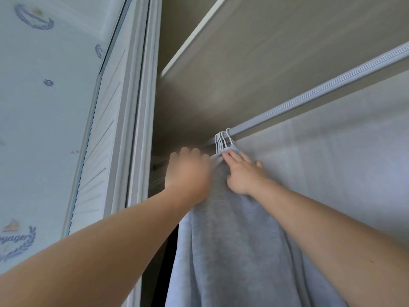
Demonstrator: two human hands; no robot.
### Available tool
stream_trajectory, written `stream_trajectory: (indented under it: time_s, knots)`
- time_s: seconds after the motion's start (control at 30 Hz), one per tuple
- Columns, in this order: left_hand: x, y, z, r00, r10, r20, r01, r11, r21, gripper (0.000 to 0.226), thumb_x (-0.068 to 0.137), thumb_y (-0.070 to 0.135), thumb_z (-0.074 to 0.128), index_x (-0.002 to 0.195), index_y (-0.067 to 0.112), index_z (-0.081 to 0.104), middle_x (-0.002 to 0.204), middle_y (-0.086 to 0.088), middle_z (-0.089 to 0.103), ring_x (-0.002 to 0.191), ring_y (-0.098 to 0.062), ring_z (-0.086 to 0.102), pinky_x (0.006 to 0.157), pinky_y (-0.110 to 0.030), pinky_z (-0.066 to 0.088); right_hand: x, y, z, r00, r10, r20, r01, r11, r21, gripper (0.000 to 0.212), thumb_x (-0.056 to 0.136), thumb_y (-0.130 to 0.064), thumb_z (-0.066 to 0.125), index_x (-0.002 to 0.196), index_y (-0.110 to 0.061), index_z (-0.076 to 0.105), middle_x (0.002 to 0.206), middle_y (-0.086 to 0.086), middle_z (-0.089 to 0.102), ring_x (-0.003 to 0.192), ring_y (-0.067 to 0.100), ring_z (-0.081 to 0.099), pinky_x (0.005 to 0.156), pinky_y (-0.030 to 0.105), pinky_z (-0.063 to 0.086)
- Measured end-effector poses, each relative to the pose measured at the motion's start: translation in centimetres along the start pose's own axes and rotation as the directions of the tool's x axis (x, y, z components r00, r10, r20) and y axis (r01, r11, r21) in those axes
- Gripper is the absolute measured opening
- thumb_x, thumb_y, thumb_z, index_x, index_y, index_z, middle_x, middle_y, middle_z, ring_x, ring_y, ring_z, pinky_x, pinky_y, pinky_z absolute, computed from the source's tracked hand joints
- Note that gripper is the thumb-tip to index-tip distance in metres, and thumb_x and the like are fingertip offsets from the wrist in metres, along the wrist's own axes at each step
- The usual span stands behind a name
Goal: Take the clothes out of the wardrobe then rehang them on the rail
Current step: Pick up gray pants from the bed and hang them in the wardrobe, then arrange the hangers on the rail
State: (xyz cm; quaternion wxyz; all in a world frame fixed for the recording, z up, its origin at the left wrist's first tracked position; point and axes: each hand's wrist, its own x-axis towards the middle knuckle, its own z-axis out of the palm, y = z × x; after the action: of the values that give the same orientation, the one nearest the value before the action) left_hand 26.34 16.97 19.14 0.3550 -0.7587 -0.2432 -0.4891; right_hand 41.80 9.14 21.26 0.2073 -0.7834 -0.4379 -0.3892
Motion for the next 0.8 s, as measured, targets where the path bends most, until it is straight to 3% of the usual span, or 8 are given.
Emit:
stream_trajectory:
  time_s: [0.1, 0.17, 0.33, 0.6, 0.8]
  knots:
    - [-2.9, -2.2, -2.0, 1.000, 0.020, -0.020, -0.020, 1.000, 0.019, 0.046, 0.096, 0.045, 0.037, 0.135, 0.023, 0.048, 0.144, -0.005, 0.046, 0.137, -0.032, 0.030, 0.105, -0.047, 0.026, -2.8, -1.7, 0.2, 0.987, -0.011, -0.162, 0.017, 0.999, 0.036, 0.063, 0.097, -0.035, 0.035, 0.155, -0.035, 0.010, 0.164, -0.014, 0.002, 0.151, 0.016, 0.003, 0.115, 0.051, 0.016]
    - [-5.2, -4.0, -3.6, 1.000, 0.002, -0.017, -0.002, 1.000, 0.017, 0.055, 0.097, 0.054, 0.032, 0.143, 0.026, 0.042, 0.156, -0.005, 0.036, 0.148, -0.032, 0.015, 0.116, -0.051, 0.012, -5.1, -3.2, 0.4, 0.969, -0.029, -0.244, 0.050, 0.996, 0.080, 0.059, 0.100, -0.045, 0.030, 0.155, -0.036, 0.011, 0.164, -0.014, 0.002, 0.151, 0.016, 0.002, 0.117, 0.052, 0.012]
    - [-13.2, -9.5, -7.9, 0.998, -0.060, 0.014, 0.060, 0.998, 0.004, 0.063, 0.098, 0.063, 0.018, 0.153, 0.032, 0.022, 0.166, -0.004, 0.012, 0.153, -0.031, -0.008, 0.120, -0.056, -0.006, -12.2, -9.1, 1.1, 0.950, -0.089, -0.299, 0.146, 0.974, 0.175, 0.066, 0.094, -0.063, 0.011, 0.155, -0.039, 0.005, 0.164, -0.016, -0.004, 0.151, 0.015, -0.006, 0.117, 0.056, 0.003]
    - [-31.9, -19.4, -16.0, 0.966, -0.179, 0.188, 0.174, 0.984, 0.040, 0.073, 0.096, 0.068, 0.015, 0.158, 0.031, 0.007, 0.168, -0.002, 0.002, 0.153, -0.028, -0.013, 0.121, -0.055, -0.007, -26.8, -23.6, 2.1, 0.939, -0.262, -0.220, 0.332, 0.858, 0.391, 0.065, 0.096, -0.065, 0.012, 0.154, -0.041, -0.004, 0.163, -0.016, -0.011, 0.150, 0.014, -0.016, 0.118, 0.055, -0.005]
    - [-49.4, -25.1, -24.3, 0.854, -0.375, 0.361, 0.345, 0.927, 0.146, 0.075, 0.096, 0.070, 0.017, 0.158, 0.034, -0.003, 0.167, 0.005, -0.009, 0.151, -0.023, -0.022, 0.120, -0.052, -0.011, -39.5, -37.6, 1.2, 0.878, -0.470, -0.087, 0.433, 0.703, 0.565, 0.066, 0.095, -0.063, 0.015, 0.154, -0.037, 0.003, 0.164, -0.013, -0.006, 0.151, 0.022, -0.010, 0.117, 0.059, -0.001]
